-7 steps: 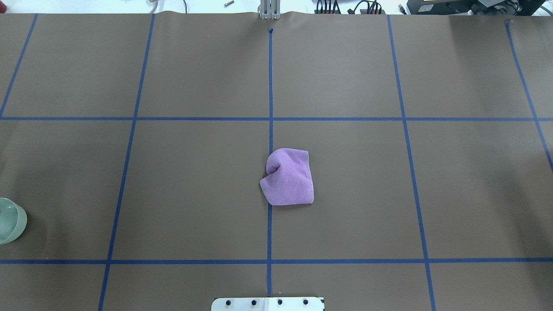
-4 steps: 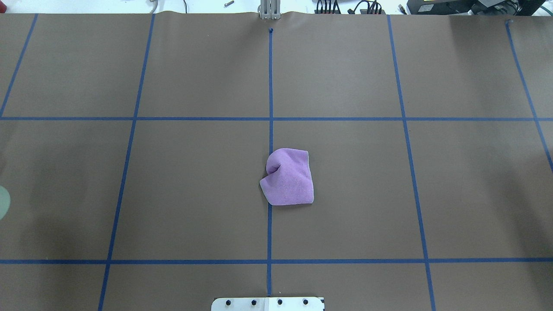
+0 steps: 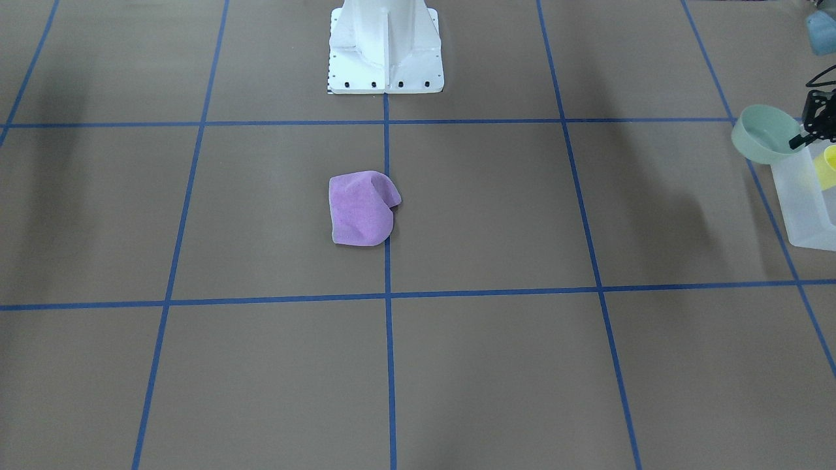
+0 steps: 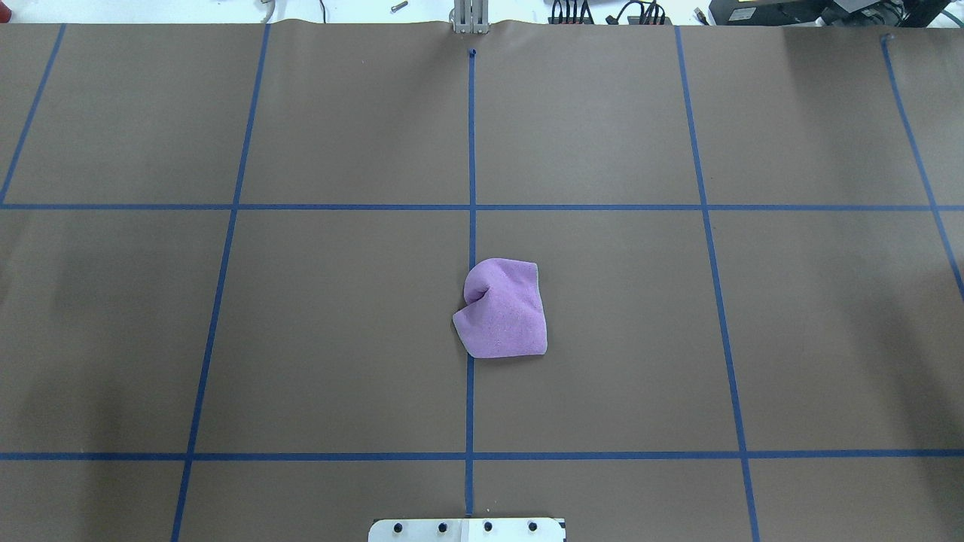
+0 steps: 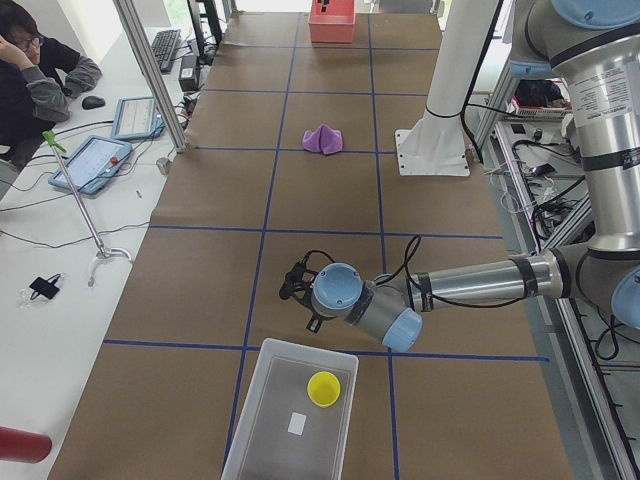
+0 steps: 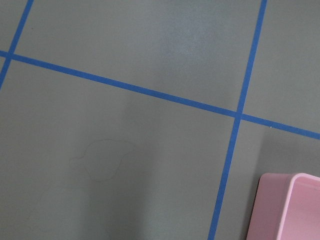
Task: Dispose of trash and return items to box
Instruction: 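Carry the green cup into the clear box and open the left gripper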
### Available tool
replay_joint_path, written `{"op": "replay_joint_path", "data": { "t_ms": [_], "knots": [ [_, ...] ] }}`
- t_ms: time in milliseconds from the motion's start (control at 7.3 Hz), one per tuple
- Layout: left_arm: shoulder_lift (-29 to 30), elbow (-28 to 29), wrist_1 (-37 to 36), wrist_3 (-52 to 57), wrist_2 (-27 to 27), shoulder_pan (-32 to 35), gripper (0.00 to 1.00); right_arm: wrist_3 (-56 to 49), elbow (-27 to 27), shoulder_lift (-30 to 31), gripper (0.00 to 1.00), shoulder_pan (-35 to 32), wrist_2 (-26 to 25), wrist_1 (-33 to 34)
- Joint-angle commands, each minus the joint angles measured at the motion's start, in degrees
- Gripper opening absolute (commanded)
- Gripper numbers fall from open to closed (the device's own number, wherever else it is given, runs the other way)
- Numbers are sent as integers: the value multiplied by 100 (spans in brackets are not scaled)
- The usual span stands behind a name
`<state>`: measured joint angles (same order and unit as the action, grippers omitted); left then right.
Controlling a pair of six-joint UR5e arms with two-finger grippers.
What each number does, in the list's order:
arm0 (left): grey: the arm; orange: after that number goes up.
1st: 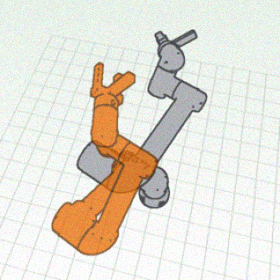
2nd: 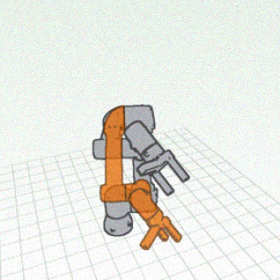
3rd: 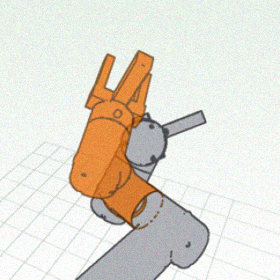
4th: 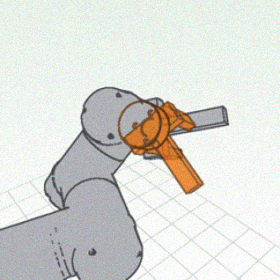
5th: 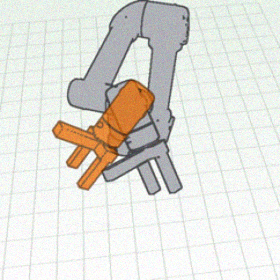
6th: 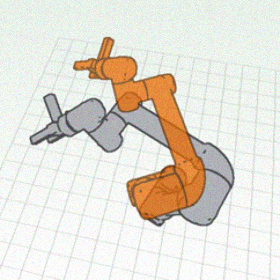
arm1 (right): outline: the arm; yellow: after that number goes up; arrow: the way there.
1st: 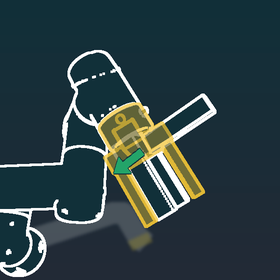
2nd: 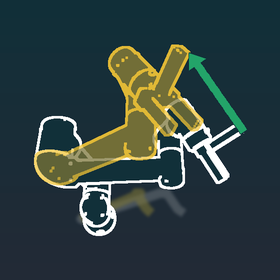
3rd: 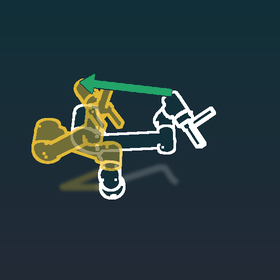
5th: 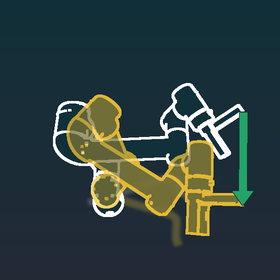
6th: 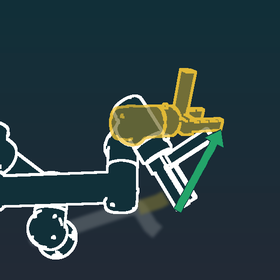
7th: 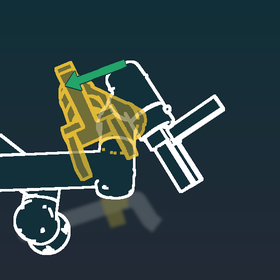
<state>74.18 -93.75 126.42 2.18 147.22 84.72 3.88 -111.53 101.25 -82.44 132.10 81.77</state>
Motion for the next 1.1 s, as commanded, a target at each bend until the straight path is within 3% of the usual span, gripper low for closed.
{"op": "replay_joint_path", "data": {
  "t_ms": [0, 137, 274, 411, 548, 685, 959],
  "knots": [
    [472, -3, -2022, 1802, -498, 980, 0, -1, 8, 0, 100, 0, 0, -3],
    [1058, 171, -3165, 2865, -937, 1429, 0, 7, 8, 0, 100, 0, 0, -3],
    [1725, 851, -3750, 3676, -1133, 1825, 0, -1, 8, 0, 100, 0, 0, -3],
    [2193, 1833, -3704, 3919, -1126, 2012, 0, -1, -1, 0, 100, 0, 0, -12],
    [2415, 2643, -3425, 3991, -1108, 2048, 0, -1, -1, 0, 100, 0, 0, -12],
    [2452, 3399, -2500, 3983, -1108, 2049, 0, 7, 25, 0, 100, 0, 0, -134],
    [2391, 4229, -1239, 3572, -1117, 2031, 0, 8, 52, 0, 100, 0, 0, -170]
  ]
}}
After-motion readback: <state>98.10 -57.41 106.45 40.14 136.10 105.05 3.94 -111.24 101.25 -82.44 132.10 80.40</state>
